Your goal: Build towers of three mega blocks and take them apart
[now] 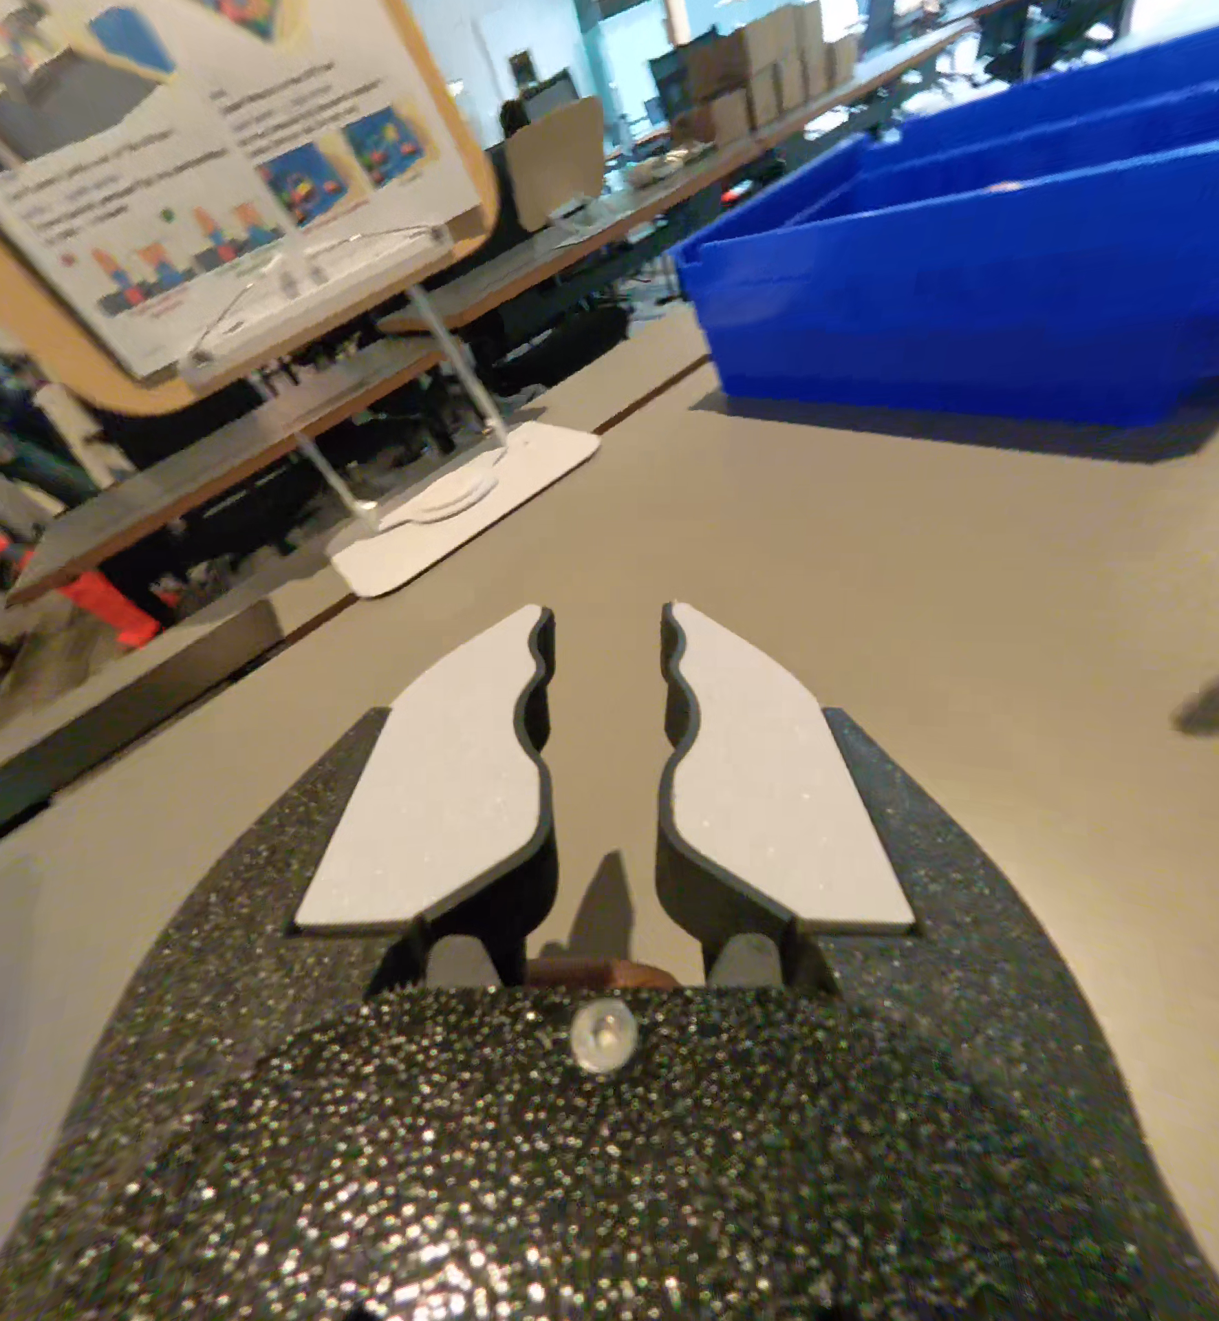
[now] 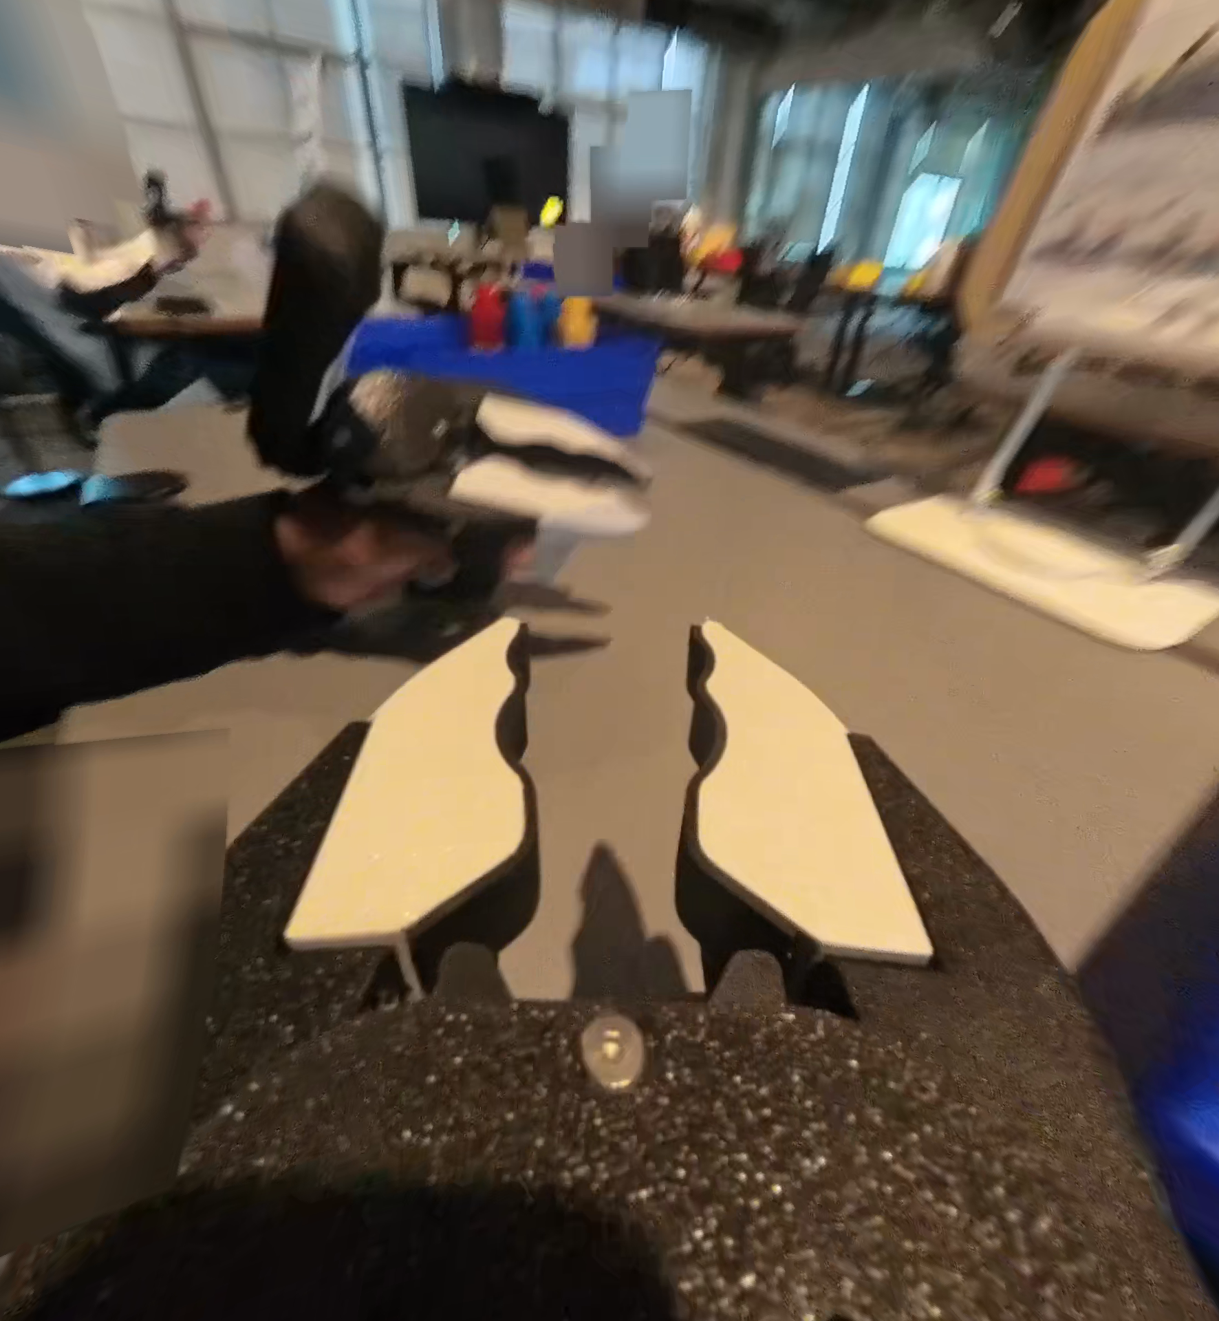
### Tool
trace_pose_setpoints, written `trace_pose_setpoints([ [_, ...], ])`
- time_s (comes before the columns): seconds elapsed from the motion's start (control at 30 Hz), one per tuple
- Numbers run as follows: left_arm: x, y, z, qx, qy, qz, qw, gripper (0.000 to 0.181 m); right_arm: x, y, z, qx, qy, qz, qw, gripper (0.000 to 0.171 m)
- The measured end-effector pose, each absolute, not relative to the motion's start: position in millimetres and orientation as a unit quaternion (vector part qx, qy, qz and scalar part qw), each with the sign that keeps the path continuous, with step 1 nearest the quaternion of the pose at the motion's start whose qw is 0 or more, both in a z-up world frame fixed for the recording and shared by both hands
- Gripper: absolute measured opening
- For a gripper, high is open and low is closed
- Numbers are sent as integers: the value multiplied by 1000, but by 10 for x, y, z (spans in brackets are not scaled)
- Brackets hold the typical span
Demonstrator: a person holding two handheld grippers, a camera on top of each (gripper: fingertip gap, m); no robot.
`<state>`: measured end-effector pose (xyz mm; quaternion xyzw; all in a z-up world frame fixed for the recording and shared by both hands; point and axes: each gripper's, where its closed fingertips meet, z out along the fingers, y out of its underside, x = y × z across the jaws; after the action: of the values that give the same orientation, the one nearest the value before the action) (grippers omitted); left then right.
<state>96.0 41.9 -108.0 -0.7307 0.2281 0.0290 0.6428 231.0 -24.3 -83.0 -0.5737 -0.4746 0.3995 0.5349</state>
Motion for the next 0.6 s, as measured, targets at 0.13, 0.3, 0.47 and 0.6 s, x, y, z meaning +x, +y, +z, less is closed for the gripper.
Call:
trace_pose_setpoints([
  [0.13,356,297,-840,-728,126,52,672,31,2173,-424,-1120,-582,-514,370,509,43],
  [0.3,-672,-31,-534,-711,-11,83,698,37,2127,-480,-1207,-583,-540,347,497,45],
  [0.47,-1954,-255,-239,-726,-92,171,660,44,2115,-485,-1222,-586,-543,349,490,43],
  [0.6,-2697,-159,-268,-764,-112,174,611,44,2095,-497,-1258,-588,-551,345,481,43],
])
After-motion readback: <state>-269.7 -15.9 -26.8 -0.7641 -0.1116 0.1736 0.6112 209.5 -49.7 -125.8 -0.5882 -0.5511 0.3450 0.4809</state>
